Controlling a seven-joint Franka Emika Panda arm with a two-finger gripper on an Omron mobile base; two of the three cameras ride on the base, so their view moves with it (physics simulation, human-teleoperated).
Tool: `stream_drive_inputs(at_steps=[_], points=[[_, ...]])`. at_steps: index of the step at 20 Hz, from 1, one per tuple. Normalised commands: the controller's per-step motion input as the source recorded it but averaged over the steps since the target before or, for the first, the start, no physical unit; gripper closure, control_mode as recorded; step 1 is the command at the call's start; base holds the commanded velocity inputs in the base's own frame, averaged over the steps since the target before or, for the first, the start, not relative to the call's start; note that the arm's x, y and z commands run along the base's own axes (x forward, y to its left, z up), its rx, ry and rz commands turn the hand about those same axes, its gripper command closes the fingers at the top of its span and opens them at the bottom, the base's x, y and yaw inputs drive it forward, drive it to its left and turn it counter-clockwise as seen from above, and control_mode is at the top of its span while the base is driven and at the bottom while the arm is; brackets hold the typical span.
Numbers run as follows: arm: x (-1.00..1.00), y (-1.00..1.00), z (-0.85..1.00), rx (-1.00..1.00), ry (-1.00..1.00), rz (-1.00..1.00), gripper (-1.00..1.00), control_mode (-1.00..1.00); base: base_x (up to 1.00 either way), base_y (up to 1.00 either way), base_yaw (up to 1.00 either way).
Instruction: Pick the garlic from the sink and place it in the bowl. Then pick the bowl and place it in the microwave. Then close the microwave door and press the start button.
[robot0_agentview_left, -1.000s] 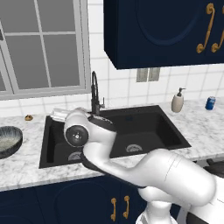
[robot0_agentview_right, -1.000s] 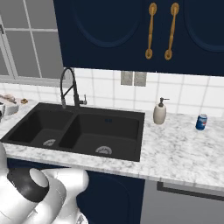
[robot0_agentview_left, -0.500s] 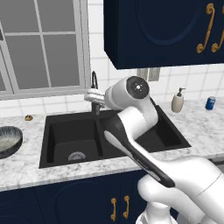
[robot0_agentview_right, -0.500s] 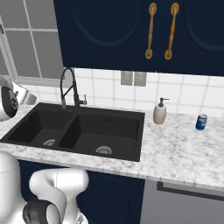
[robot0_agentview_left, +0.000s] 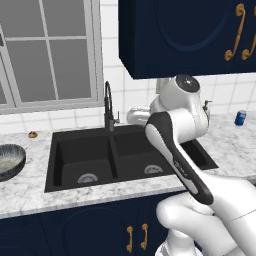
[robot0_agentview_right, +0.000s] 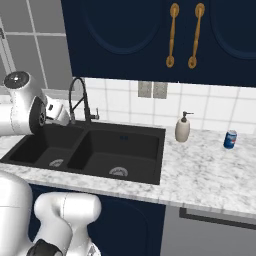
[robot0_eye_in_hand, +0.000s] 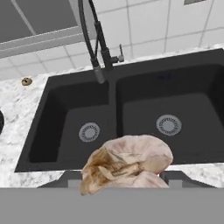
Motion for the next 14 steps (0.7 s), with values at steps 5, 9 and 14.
stream_drive_inputs(at_steps=[5,9,14], points=[[0.00,-0.66,-0.14,-0.22,-0.01,0.00,1.00,-1.00,0.00,0.00,0.00],[0.00,-0.74,-0.27,-0.15,0.00,0.00,1.00,-1.00,0.00,0.00,0.00],[-0.17,-0.32,-0.40,-0.11,-0.04,0.00,1.00,-1.00,0.00,0.00,0.00]])
